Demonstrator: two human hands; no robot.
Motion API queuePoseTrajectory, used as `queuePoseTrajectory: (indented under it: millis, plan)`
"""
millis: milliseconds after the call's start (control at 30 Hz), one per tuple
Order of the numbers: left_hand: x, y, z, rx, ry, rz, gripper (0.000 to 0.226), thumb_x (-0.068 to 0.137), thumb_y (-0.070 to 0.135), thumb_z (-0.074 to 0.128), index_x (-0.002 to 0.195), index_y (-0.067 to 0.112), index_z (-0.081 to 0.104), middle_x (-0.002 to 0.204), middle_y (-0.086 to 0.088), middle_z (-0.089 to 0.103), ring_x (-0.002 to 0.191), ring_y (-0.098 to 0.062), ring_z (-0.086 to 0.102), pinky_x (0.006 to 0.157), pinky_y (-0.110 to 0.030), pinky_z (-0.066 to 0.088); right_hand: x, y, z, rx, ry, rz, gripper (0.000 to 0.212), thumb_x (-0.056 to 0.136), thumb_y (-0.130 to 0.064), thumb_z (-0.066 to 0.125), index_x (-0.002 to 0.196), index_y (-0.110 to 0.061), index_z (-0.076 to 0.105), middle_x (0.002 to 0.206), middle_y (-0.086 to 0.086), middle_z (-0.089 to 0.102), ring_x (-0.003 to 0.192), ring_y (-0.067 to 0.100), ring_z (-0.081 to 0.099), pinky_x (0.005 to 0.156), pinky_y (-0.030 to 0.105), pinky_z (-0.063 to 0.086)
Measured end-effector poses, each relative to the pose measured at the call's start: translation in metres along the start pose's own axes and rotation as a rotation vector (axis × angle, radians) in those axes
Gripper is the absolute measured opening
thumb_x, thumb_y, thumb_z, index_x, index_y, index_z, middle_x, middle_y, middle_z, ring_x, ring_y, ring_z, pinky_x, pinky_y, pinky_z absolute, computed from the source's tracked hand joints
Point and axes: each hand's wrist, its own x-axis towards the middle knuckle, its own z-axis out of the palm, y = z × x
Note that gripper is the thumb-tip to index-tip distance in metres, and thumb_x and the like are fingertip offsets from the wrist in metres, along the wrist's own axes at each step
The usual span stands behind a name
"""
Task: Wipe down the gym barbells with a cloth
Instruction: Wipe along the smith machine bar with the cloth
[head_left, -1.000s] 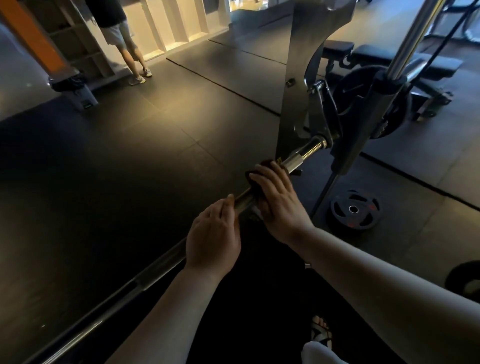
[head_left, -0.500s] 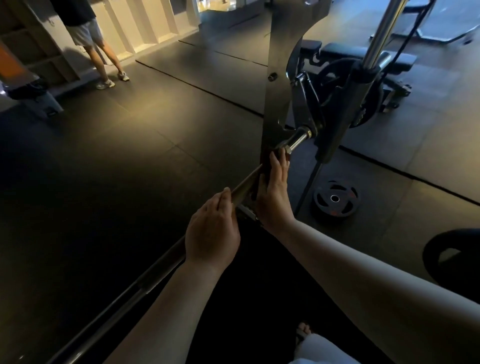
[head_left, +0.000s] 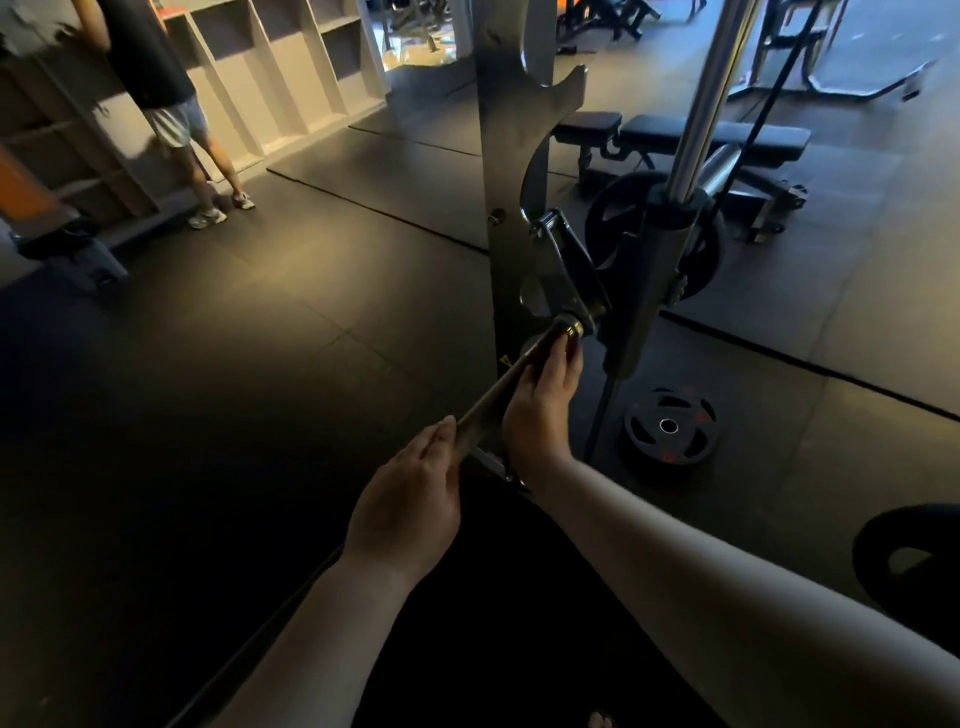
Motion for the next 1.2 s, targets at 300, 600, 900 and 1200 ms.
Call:
queuePoseTrajectory:
  millis: [300,600,900,1200]
  plan:
    - [0.005,0.004,-0.002,-0.024,-0.001,-0.020,0.054,0.108,0.030,0.036,0.160,0.025,0.023,0.161,0.001,0.037,0.145,-0.013,0.039,0.115,-0.028,0.033,-0.001,0.012,-0.009,0.031,-0.073,-0.009,0.068,0.104,-0.034,0.038,0.159,-0.047,0.000,0.168,-0.010,-0.003,0.155,0.026,0.015,0.122,0.055,0.029]
    - [0.005,0.007,0.002,-0.012,0.027,-0.040,0.052,0.109,0.034,0.029,0.161,0.026,0.024,0.161,0.001,0.038,0.145,-0.011,0.038,0.114,-0.026,0.031,-0.040,0.019,0.003,0.029,-0.149,-0.011,0.071,0.110,-0.016,0.037,0.160,-0.041,-0.007,0.167,-0.017,-0.017,0.149,-0.003,-0.005,0.125,0.031,0.012]
    - [-0.007,-0.003,0.008,0.013,0.039,-0.012,0.054,0.107,0.021,0.040,0.160,0.018,0.031,0.157,-0.006,0.044,0.142,-0.021,0.046,0.109,-0.034,0.041,-0.010,0.010,-0.004,-0.010,-0.080,0.013,0.066,0.111,-0.015,0.034,0.163,-0.027,-0.006,0.170,-0.004,-0.017,0.154,0.007,-0.009,0.117,0.014,0.002]
    - [-0.025,-0.019,-0.004,-0.021,0.009,0.030,0.052,0.109,0.025,0.034,0.161,0.026,0.026,0.161,0.001,0.038,0.143,-0.016,0.042,0.111,-0.033,0.041,-0.071,0.016,0.011,0.022,-0.166,0.005,0.069,0.110,-0.013,0.036,0.162,-0.031,-0.006,0.169,-0.008,-0.017,0.151,0.000,-0.010,0.123,0.023,0.002]
